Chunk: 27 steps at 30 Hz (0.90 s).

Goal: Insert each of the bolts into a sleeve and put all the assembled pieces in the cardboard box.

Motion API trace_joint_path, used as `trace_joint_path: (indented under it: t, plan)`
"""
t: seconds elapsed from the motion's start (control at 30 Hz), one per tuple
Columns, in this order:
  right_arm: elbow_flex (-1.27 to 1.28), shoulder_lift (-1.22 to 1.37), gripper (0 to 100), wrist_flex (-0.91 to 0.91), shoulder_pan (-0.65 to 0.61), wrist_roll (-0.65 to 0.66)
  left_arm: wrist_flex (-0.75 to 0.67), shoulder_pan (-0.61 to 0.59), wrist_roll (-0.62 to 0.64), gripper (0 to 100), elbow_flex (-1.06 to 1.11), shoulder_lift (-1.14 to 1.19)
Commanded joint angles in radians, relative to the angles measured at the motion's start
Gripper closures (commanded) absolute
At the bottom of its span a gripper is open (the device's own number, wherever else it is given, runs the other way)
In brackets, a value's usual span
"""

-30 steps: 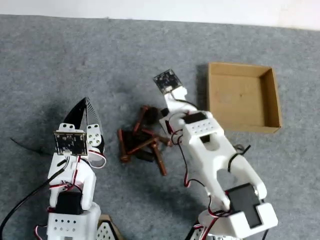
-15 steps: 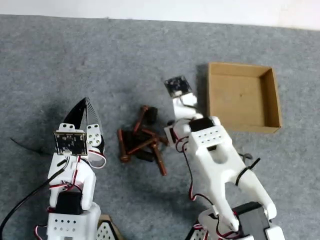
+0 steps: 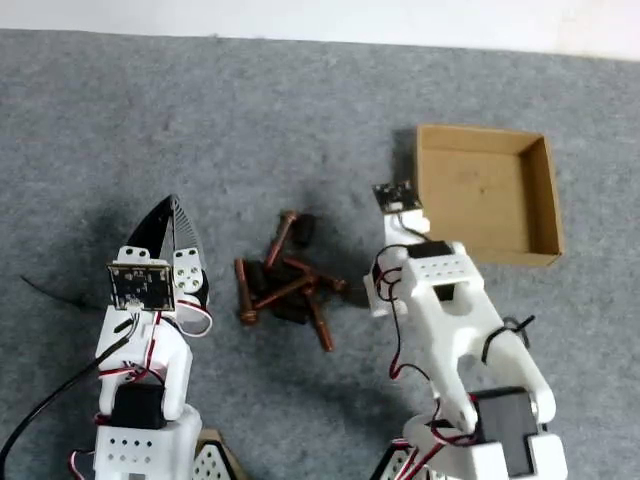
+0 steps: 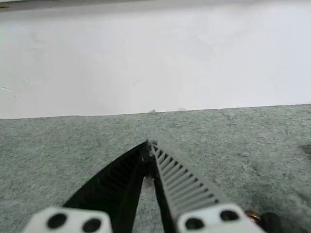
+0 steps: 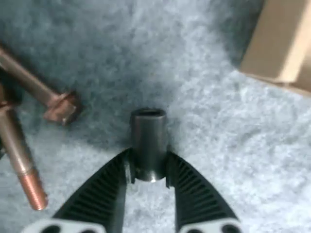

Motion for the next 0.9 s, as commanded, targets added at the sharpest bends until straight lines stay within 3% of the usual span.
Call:
trace_joint_path:
  t: [0.0,0.07,0.57,0.87]
  plan:
    - [-0.01,0.039,87.2,0.005,0.007,-0.006,-0.003,-0.005,0.0,99,0.019,-0.013]
    - [-0.028,0.077,83.4,0.004,0.007,-0.006,-0.005,-0.005,0.0,99,0.019,-0.013]
    - [-0.289,0.346,83.6,0.004,0.01,0.018,-0.005,-0.005,0.0,99,0.019,-0.013]
    - [-0.291,0.349,83.6,0.025,0.007,0.049,-0.005,-0.005,0.0,99,0.019,-0.013]
